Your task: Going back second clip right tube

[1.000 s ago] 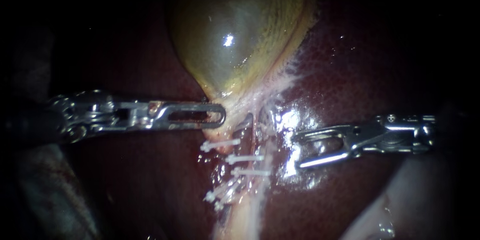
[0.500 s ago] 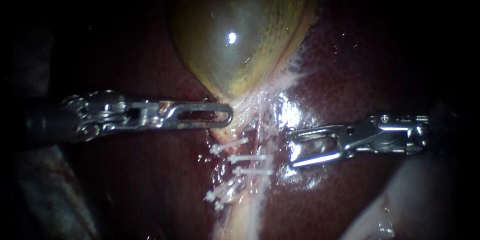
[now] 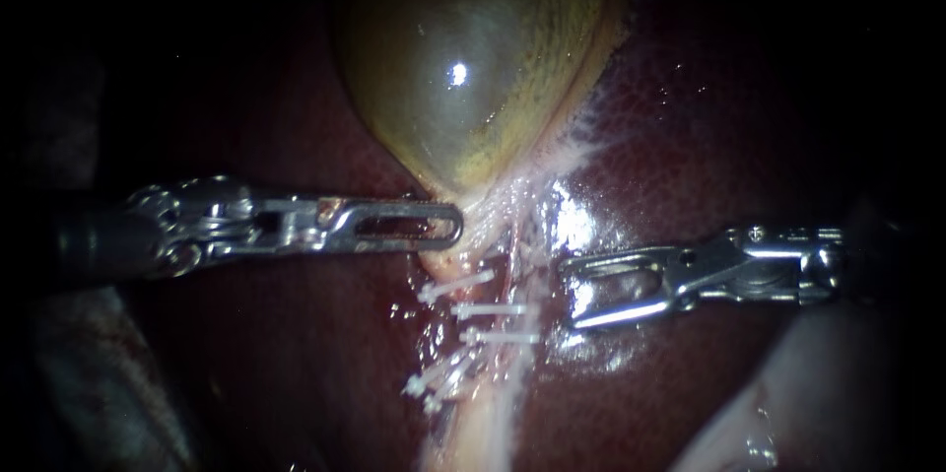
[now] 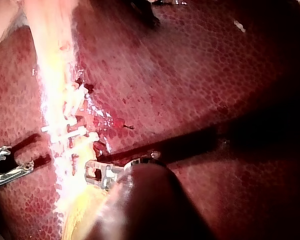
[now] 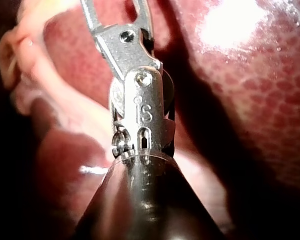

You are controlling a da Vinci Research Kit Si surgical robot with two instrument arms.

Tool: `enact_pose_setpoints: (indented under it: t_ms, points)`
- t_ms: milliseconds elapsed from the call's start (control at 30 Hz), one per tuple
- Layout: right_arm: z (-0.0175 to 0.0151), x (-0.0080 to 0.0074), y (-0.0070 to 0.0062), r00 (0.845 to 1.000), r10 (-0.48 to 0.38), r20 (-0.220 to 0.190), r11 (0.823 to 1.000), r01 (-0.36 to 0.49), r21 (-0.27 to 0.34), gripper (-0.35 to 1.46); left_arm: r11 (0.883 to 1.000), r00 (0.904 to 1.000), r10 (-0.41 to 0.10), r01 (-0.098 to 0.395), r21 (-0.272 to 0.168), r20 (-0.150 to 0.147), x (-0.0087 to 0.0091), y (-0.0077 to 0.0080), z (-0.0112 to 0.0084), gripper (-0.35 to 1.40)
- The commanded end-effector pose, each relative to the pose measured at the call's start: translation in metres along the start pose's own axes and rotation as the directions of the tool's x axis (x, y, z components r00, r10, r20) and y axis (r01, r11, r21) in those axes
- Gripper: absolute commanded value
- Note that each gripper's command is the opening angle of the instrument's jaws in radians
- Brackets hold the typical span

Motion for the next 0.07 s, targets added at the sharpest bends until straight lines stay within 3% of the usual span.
enact_pose_setpoints:
  t_ms: [33,67]
  points:
    - [0.0000,0.0000,0.0000,1.000,0.000,0.000,1.000,0.000,0.000,0.37,1.000,1.0000,0.000,0.000,0.000,0.000,0.0000,0.0000,0.0000,-0.35]
    - [0.0001,0.0000,0.0000,1.000,0.000,0.000,1.000,0.000,0.000,0.37,1.000,1.0000,0.000,0.000,0.000,0.000,0.0000,0.0000,0.0000,-0.35]
